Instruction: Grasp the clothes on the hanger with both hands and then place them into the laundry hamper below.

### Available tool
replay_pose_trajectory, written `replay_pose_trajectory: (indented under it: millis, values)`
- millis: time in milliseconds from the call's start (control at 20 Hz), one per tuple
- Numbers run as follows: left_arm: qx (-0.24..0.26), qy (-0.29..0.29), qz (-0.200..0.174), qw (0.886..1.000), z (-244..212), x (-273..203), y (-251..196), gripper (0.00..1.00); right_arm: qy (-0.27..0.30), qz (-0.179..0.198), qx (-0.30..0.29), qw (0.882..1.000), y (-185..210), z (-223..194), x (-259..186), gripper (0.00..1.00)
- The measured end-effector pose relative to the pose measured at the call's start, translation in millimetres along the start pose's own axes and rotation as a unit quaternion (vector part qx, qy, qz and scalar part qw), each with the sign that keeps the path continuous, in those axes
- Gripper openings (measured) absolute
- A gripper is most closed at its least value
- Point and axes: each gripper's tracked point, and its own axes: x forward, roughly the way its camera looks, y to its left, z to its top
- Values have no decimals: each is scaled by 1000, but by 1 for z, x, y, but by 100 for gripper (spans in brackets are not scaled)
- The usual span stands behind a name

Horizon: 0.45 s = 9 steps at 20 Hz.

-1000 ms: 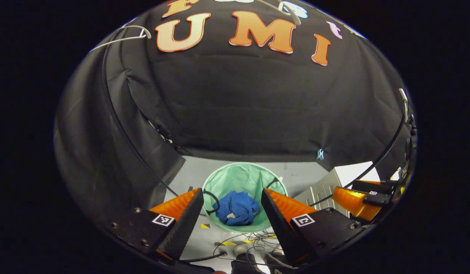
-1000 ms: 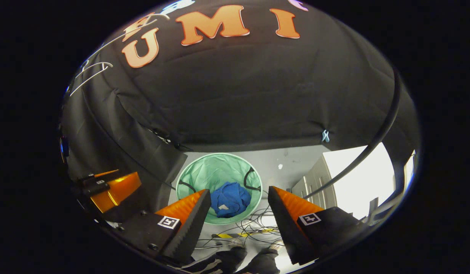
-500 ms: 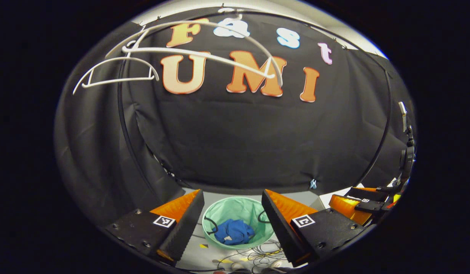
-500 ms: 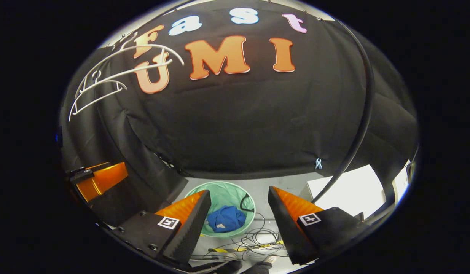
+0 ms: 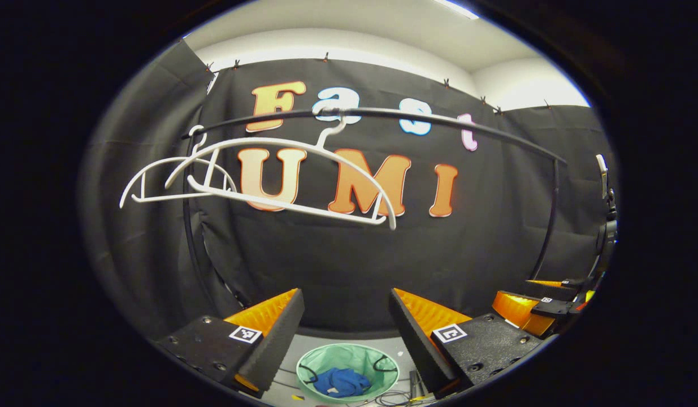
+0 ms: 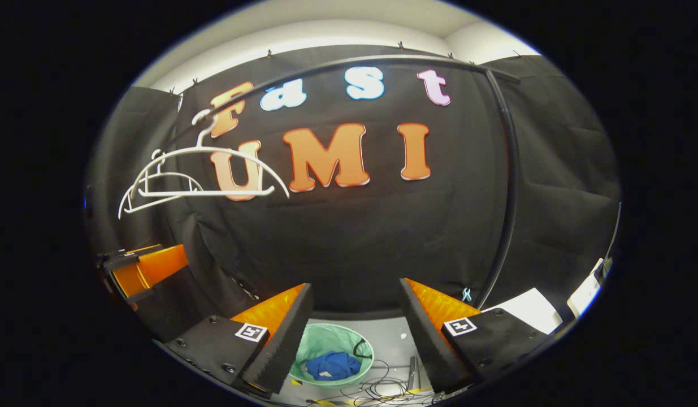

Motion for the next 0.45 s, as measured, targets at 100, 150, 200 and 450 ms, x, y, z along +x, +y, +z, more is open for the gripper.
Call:
replay_pose_trajectory:
  millis: [100,150,200,450]
  values:
    - [-6,-22,-7,1000,17,-1,-4,93,-20,0,1,1000,0,20,-5,89]
    - [-7,-29,-9,1000,24,-1,-6,98,-29,-1,-1,1000,-2,30,-7,89]
    - [-9,-33,-12,999,28,-2,-8,95,-37,-4,-4,999,-4,38,-8,89]
    - [-7,-42,-12,999,37,3,-11,92,-59,-18,-10,998,-18,54,-19,100]
